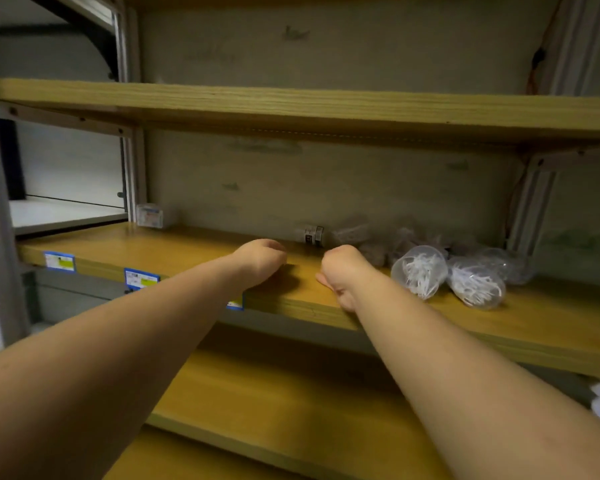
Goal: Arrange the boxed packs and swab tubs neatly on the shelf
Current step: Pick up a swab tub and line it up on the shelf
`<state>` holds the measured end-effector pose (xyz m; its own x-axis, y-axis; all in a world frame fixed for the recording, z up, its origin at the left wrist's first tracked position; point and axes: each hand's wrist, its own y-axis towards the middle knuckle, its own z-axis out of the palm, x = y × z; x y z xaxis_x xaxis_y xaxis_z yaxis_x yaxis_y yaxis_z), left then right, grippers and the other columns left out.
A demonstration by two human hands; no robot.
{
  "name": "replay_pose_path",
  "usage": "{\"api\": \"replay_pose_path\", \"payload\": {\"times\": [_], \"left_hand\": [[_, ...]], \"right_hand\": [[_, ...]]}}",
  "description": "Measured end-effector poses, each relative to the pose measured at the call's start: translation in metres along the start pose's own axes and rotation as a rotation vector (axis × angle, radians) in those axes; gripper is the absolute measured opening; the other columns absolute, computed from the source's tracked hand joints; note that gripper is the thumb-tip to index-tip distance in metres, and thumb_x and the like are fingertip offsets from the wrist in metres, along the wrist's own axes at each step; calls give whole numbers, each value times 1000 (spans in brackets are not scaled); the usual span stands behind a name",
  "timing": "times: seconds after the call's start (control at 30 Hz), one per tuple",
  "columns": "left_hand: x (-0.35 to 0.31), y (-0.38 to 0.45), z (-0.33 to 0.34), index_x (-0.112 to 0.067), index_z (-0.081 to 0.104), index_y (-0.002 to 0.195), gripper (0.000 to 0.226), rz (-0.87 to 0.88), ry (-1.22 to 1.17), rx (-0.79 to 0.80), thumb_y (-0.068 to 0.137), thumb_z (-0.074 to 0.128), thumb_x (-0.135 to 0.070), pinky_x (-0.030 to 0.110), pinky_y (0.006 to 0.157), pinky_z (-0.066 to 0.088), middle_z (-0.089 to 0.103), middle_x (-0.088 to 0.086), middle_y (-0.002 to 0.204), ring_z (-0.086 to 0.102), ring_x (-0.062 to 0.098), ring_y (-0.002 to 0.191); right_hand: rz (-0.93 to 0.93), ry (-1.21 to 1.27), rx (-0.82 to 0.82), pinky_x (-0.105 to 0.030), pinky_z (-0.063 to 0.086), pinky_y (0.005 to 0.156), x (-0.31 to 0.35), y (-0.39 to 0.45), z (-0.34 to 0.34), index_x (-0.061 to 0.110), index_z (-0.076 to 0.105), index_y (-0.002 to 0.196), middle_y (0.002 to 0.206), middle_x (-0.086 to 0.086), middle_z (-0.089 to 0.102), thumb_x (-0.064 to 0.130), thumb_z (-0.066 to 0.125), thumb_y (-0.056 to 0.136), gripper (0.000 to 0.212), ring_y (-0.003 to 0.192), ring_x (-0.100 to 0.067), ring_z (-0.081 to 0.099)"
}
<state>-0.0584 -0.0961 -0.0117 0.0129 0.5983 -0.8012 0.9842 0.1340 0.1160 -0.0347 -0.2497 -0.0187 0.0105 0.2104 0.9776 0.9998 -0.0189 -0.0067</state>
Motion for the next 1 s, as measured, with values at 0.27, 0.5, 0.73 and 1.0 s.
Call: {"api": "replay_pose_path", "payload": {"times": [0.27, 0.5, 0.73, 1.0], "left_hand": [[-3, 88, 6, -7, 57, 130, 37, 88, 289, 82, 94, 48, -12, 33, 90, 51, 61, 14, 120, 59, 25, 96], [12, 190, 24, -17, 60, 105, 17, 258, 305, 70, 103, 45, -23, 26, 61, 40, 64, 6, 108, 55, 15, 75], [29, 218, 23, -29, 68, 118, 24, 298, -485, 61, 95, 65, -22, 33, 97, 53, 70, -2, 120, 66, 14, 102], [32, 221, 18, -12, 66, 120, 23, 213, -703, 206, 98, 62, -13, 32, 92, 54, 71, 9, 114, 67, 20, 103]], "right_hand": [[140, -27, -54, -28, 59, 51, 29, 83, 21, 17, 41, 150, 160, -7, 30, -1, 42, 103, 50, 110, -27, 61], [90, -113, -163, -30, 61, 52, 30, 140, 47, 9, 59, 93, 94, -10, 59, 5, 49, 102, 15, 77, -28, 63], [-44, -178, -259, -41, 64, 74, 9, 156, 45, 16, 50, 123, 107, -11, 67, 12, 46, 103, 21, 63, -15, 69], [-37, -207, -153, -29, 55, 72, 15, 156, 42, 20, 57, 134, 110, -2, 62, 46, 44, 103, 42, 63, -11, 60]]}}
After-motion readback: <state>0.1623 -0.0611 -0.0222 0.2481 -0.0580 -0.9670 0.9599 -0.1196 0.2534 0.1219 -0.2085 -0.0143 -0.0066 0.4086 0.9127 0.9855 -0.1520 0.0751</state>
